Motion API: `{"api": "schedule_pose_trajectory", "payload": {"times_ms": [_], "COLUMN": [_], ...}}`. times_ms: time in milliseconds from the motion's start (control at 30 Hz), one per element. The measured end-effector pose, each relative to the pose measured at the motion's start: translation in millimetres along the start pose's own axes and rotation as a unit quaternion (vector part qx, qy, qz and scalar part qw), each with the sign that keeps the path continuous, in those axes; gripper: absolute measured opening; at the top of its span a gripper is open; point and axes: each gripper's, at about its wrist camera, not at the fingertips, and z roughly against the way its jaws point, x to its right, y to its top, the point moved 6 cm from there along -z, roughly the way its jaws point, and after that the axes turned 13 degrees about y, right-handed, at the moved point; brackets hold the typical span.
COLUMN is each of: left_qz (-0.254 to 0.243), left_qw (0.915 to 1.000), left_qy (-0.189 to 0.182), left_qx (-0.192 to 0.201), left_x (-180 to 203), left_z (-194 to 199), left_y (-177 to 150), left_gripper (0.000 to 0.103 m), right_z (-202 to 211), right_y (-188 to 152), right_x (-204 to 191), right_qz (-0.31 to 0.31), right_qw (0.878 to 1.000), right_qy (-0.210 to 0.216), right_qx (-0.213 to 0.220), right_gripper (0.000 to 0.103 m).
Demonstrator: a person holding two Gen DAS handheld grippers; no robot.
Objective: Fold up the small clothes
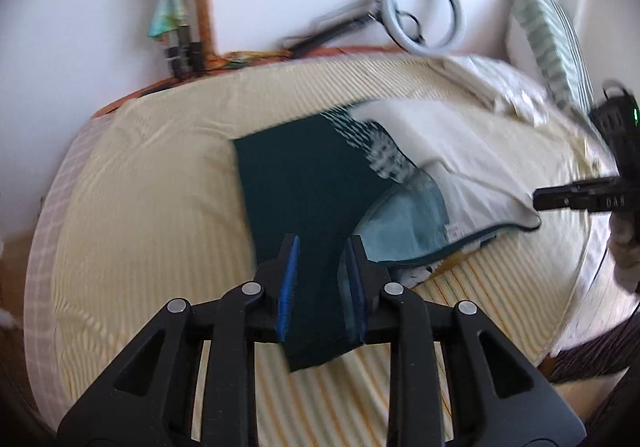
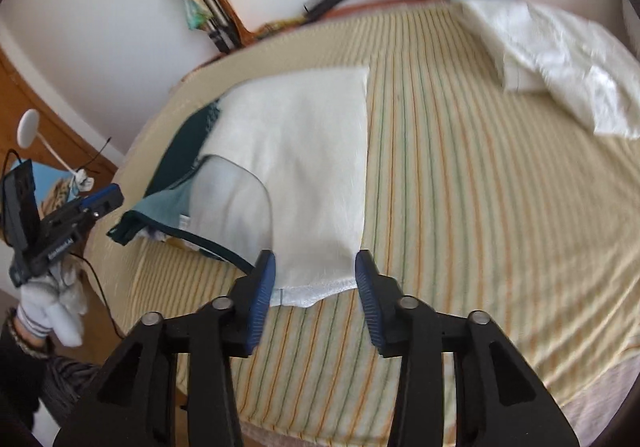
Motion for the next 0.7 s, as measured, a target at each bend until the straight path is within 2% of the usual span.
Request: {"api": "schedule_pose_trajectory", "payload": {"times_ms": [33,167,267,367,433,567,633,700], "left_qz": [-0.02,-0.097,-0.109,-0.088,-0.063,-0.005,0.016,0.036], "left_qw": [0.9998,0.9947,0.9937,0.9956,0.9977,0.9996,0.9991,0.9976], "left_qy": [0.002,0.008,0.009,-0.002,-0.012,-0.028,-0.038,-0.059], "left_qx": [-0.002,-0.033,-0.023,-0.031,-0.022,0.005,0.01,0.001], "left_x": [7,26,25,16,10,3,6,15], "left_z": [-4,-24,-20,-11,-1,13,12,5], "left_y": [-2,-27,-32,-27,-20,13,29,41], "left_gripper": [0.023,0.023,0.025,0.025,0.025,0.025,0.025,0.025], "right_z": [-4,-5,1,12,25,33,23,-1], "right_y": [-3,-11,-15,-13,-1,45,70,97], "right_x": [-2,-11,-4,-7,-22,-68,-87,-105], "right_qz": [0.002,0.061,0.07,0.097,0.118,0.168,0.19,0.205], "right_qw": [1.0,0.996,0.992,0.988,0.988,0.984,0.98,0.978], "right_qy": [0.002,-0.051,-0.089,-0.117,-0.102,-0.056,-0.054,-0.035], "right_qx": [-0.01,-0.031,-0.045,-0.042,-0.018,0.017,0.018,-0.001], "right_gripper": [0.002,0.002,0.002,0.002,0.003,0.004,0.004,0.004]}}
